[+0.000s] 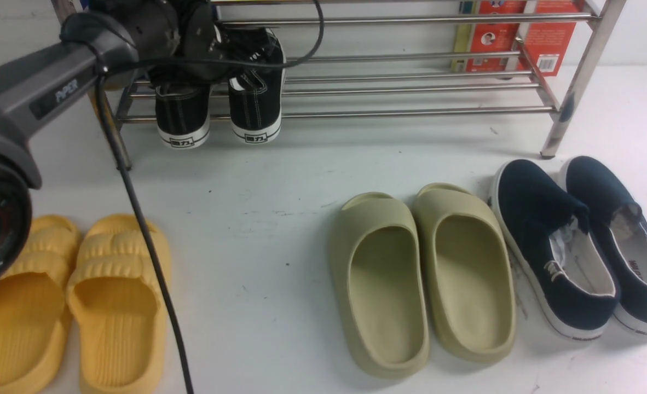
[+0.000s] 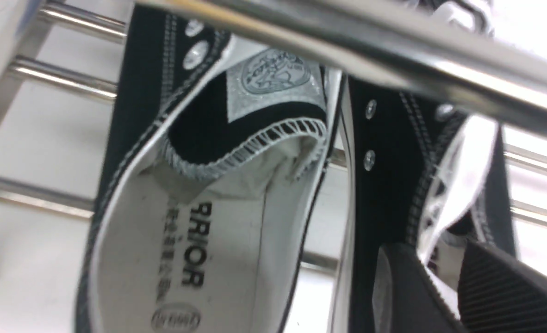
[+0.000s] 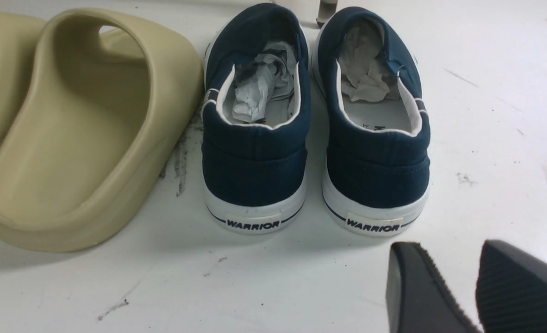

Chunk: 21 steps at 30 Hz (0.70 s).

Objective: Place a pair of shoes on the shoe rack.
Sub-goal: Use the left arm to put a shoe into the shoe rack

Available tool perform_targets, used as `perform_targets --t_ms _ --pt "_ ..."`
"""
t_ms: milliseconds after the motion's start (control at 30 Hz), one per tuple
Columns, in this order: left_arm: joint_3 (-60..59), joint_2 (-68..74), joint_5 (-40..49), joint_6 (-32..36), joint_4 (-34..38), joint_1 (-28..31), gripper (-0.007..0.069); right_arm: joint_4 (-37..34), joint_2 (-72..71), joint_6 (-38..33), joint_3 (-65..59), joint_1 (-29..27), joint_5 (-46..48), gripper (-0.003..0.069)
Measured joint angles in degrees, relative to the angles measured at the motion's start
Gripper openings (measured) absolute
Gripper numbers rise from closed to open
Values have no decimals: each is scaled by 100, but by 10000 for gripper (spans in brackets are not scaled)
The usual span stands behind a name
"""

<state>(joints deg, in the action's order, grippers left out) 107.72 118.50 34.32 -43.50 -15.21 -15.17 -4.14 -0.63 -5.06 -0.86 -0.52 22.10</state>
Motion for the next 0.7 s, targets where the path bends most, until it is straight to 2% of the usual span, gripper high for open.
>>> perform_targets --t_ms 167,400,533,567,700 --pt "0 -383 779 59 179 0 207 0 0 0 0 0 0 239" --pt "-41 -746 1939 786 444 -316 200 0 0 0 0 0 0 239" --pt "-314 -1104 2105 888 342 -825 152 0 0 0 0 0 0 239" --pt "-527 -1232 2053 882 279 -1041 115 0 0 0 0 0 0 239" --pt "-1107 -1337 1780 843 316 -1215 -8 0 0 0 0 0 0 239"
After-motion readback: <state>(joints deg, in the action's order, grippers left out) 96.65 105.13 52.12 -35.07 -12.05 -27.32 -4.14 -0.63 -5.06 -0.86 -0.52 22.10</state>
